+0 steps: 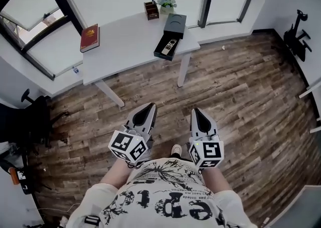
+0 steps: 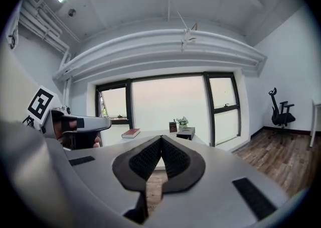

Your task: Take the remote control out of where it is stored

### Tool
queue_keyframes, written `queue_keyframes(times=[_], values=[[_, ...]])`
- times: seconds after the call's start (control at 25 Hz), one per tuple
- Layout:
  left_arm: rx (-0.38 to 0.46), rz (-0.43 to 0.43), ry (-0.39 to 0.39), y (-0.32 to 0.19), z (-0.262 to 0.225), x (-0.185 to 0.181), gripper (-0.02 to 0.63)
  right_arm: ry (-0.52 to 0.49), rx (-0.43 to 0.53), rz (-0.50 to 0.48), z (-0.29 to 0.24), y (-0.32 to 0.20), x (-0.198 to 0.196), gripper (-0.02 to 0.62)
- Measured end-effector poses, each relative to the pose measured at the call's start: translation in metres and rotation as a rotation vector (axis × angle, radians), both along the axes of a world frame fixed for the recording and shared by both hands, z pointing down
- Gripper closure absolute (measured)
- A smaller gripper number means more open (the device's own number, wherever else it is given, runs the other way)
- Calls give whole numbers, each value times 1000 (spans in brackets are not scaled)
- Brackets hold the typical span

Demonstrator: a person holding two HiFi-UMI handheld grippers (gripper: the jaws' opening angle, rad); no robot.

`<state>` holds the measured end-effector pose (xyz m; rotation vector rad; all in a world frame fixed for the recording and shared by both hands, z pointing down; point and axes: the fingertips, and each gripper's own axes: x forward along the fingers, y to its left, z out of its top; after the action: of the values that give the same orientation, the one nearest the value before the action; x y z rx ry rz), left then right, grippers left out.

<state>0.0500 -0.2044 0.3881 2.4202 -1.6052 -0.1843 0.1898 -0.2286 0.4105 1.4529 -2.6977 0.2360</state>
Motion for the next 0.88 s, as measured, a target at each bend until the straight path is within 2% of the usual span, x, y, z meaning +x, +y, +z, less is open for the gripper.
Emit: queue_keyframes(times=[0.2, 0.36, 0.56, 0.76, 0.88], values=[[-22, -20, -10, -61, 7, 31, 595, -3, -32, -6, 7, -59, 28, 592], [-62, -57, -42, -94, 16, 30, 595, -10, -77, -11, 22, -96, 34, 592], [-95, -108, -36, -145, 32, 0, 595, -3, -105, -16, 37, -148, 15, 592], [-136, -66, -8, -226, 48, -25, 595, 37, -130, 8, 44, -213, -14, 592], [-173, -70, 7, -280, 54, -44, 595, 69, -121, 23, 38, -257, -31, 592]])
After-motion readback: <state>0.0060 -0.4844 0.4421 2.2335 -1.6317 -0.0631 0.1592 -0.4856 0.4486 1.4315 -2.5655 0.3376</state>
